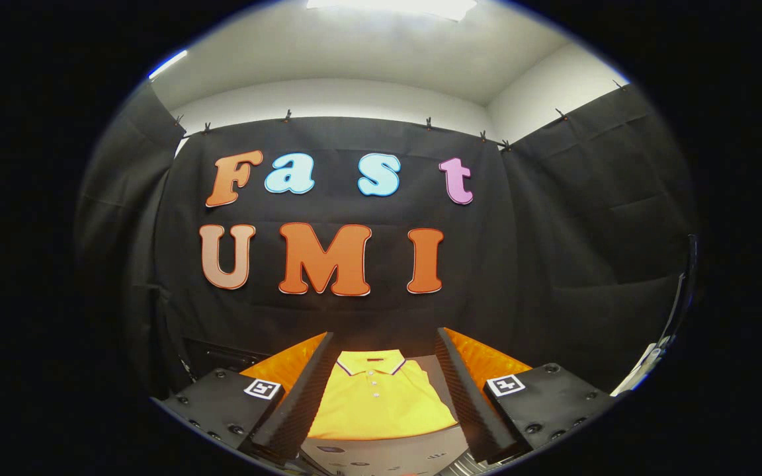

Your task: Put the clothes into the washing machine and then close the washing machine lid.

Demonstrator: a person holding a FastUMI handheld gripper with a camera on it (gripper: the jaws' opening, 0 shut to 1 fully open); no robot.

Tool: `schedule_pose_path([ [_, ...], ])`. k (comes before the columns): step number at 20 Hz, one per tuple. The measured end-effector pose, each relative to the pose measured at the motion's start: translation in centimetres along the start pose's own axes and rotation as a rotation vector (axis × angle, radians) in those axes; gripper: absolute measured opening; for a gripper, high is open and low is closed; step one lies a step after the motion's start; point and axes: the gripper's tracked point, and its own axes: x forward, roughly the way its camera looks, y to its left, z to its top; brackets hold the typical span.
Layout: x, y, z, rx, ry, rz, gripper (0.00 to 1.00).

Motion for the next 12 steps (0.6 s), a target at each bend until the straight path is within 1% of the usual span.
schedule_pose_path([
  [4,0.4,0.0,-0.2,0.014,0.007,0.011,0.97],
  [6,1.0,0.1,-1.0,0.000,0.036,0.020,0.97],
  [9,2.9,0.4,-2.6,-0.014,0.106,0.034,0.97],
  [12,6.3,1.1,-4.2,-0.045,0.181,0.064,0.97],
])
